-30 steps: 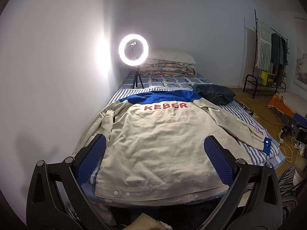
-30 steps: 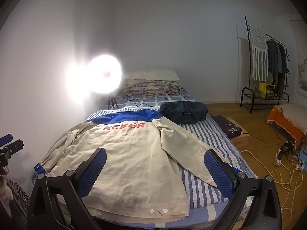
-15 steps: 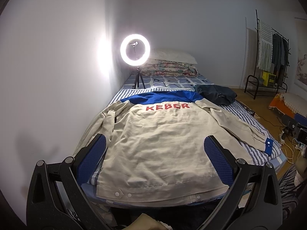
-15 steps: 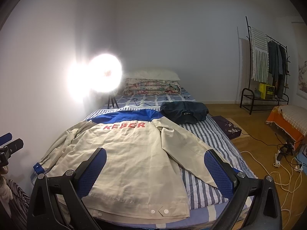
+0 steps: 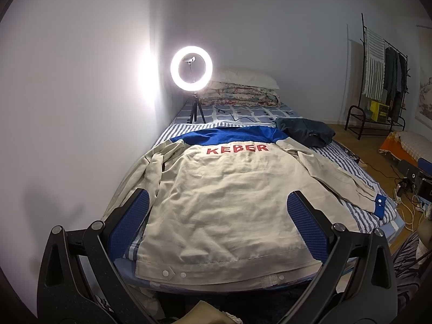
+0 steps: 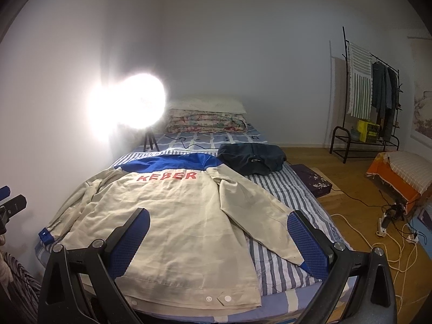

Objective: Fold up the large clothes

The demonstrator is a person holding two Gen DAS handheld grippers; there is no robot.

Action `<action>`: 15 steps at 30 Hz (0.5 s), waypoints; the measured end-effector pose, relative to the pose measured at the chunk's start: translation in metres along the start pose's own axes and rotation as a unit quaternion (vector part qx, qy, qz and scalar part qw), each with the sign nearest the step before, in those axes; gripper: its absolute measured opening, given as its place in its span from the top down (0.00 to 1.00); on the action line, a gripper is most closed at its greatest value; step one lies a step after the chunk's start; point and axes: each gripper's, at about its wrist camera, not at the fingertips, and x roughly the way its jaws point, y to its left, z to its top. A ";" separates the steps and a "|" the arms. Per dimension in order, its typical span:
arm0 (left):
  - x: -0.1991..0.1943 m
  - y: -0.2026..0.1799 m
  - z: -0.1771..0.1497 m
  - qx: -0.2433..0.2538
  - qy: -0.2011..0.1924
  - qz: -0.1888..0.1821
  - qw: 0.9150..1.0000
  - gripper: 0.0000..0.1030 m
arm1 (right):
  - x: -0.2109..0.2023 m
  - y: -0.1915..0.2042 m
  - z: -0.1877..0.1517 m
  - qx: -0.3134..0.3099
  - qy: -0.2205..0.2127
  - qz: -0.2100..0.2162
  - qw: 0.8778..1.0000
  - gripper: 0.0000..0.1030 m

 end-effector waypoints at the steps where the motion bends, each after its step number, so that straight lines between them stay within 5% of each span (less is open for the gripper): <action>1: 0.001 0.001 0.000 -0.001 0.001 0.000 1.000 0.00 | 0.000 0.000 0.000 0.001 0.000 -0.003 1.000 0.00; 15: 0.015 0.013 -0.008 -0.002 0.008 0.006 1.000 0.00 | 0.003 0.002 0.002 -0.001 0.001 -0.011 1.000 0.00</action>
